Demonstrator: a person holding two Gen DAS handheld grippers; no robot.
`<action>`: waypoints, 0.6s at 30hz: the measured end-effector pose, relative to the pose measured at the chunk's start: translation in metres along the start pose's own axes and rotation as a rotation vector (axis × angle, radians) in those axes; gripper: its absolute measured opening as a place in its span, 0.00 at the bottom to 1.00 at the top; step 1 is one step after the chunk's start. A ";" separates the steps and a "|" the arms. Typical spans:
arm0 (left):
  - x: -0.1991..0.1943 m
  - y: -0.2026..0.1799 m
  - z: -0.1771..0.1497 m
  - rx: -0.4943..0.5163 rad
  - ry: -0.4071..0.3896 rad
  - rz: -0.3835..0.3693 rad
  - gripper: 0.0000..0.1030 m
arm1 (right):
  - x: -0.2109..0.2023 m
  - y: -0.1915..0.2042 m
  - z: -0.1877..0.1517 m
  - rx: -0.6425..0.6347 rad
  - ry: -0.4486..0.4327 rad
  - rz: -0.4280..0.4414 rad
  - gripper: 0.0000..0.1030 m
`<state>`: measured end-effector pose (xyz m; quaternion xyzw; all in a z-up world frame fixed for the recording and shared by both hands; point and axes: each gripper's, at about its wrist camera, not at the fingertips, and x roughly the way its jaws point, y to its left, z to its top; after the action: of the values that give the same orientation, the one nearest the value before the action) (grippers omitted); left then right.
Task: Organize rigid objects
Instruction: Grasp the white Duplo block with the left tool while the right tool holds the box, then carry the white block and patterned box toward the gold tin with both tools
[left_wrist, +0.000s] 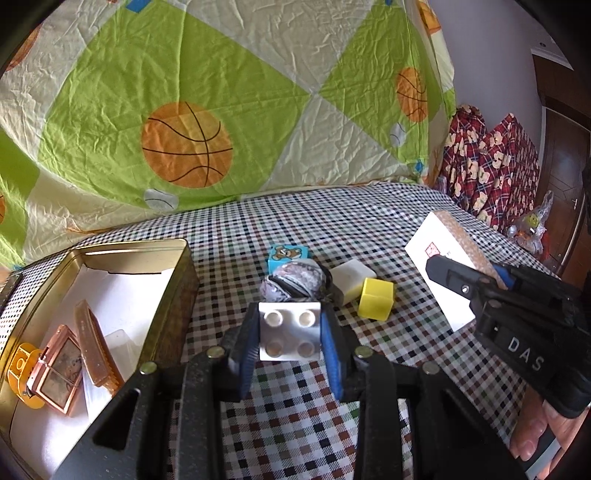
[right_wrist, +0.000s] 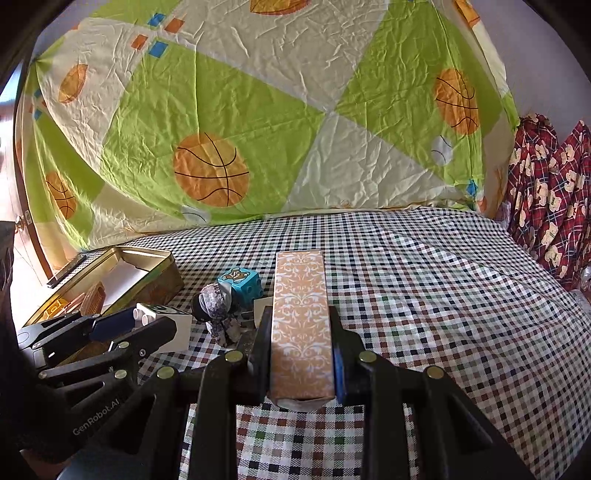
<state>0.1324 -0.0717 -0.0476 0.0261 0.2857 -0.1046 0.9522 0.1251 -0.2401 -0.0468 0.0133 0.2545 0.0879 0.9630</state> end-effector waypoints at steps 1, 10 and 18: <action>-0.002 0.000 0.000 -0.002 -0.009 0.006 0.30 | 0.000 0.000 0.000 -0.001 -0.003 0.001 0.27; -0.017 -0.002 -0.002 0.003 -0.095 0.058 0.30 | -0.008 0.006 0.000 -0.021 -0.041 -0.001 0.27; -0.029 0.002 -0.002 -0.017 -0.161 0.083 0.30 | -0.012 0.006 0.000 -0.026 -0.065 0.003 0.27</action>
<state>0.1076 -0.0640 -0.0335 0.0213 0.2078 -0.0644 0.9758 0.1138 -0.2367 -0.0403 0.0041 0.2219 0.0921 0.9707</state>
